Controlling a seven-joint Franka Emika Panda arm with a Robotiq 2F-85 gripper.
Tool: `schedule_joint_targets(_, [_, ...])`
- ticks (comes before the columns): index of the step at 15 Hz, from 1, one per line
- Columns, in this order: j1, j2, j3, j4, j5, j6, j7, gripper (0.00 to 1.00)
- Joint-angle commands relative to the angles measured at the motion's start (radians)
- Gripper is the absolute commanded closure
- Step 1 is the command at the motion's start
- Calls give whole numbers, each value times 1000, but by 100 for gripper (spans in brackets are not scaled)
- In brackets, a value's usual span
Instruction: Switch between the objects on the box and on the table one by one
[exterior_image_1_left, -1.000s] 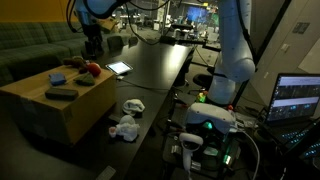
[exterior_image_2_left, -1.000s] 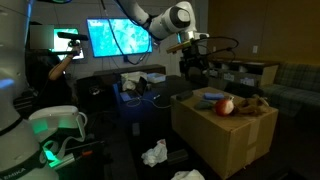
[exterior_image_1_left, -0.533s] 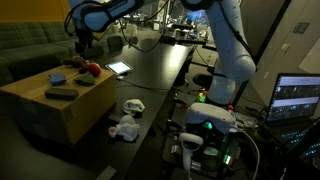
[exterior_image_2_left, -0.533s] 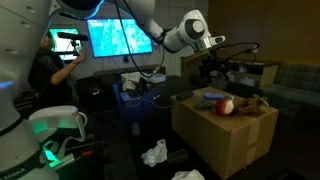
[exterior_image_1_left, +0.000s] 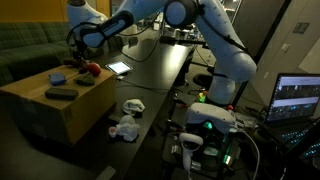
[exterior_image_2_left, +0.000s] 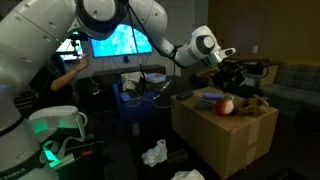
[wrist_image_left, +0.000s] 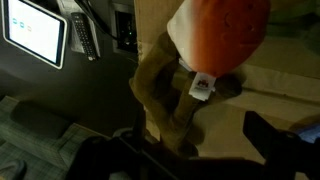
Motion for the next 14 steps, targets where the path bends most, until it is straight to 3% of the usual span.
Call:
schedule_joint_targets(1, [16, 116, -53, 143, 5, -2, 59, 0])
schedule_joint_targets(5, [7, 196, -75, 227, 22, -18, 86, 0])
schedule_joint_targets(12, [-28, 290, -53, 333, 92, -80, 47, 0])
schedule_joint_targets(14, [-37, 308, -47, 362, 112, -108, 36, 12])
